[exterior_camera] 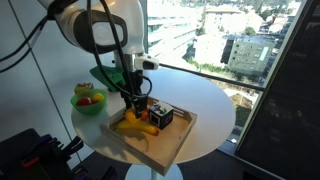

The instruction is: Pick up the toy orange from the green bowl and put it in the tray

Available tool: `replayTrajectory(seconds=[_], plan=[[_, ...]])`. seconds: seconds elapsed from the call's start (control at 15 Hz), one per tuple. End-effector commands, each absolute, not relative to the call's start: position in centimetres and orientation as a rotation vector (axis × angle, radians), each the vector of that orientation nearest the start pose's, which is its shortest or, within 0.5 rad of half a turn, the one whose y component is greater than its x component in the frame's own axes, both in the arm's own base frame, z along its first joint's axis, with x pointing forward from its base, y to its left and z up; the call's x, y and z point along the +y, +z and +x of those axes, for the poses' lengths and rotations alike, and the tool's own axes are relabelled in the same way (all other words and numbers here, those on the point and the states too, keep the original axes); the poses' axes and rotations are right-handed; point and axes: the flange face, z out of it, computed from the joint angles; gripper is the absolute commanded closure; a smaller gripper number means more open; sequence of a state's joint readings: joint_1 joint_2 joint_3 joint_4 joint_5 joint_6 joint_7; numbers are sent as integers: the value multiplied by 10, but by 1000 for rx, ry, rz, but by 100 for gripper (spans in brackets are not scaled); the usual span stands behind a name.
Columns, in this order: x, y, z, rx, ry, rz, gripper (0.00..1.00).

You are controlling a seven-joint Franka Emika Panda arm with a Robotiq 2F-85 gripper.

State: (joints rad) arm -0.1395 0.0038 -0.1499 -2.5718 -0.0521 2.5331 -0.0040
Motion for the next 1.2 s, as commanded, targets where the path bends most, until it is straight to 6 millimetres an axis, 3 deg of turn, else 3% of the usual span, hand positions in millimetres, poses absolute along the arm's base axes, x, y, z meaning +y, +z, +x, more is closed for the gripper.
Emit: replayTrajectory(seconds=[0.0,0.87,1.07,1.13], plan=[[-130,248,427,348,69,-3160,61],[-136,216,427,42,60,-3185,60],[-135,213,427,16,62,-3186,10],[-135,212,427,10,62,-3186,4]])
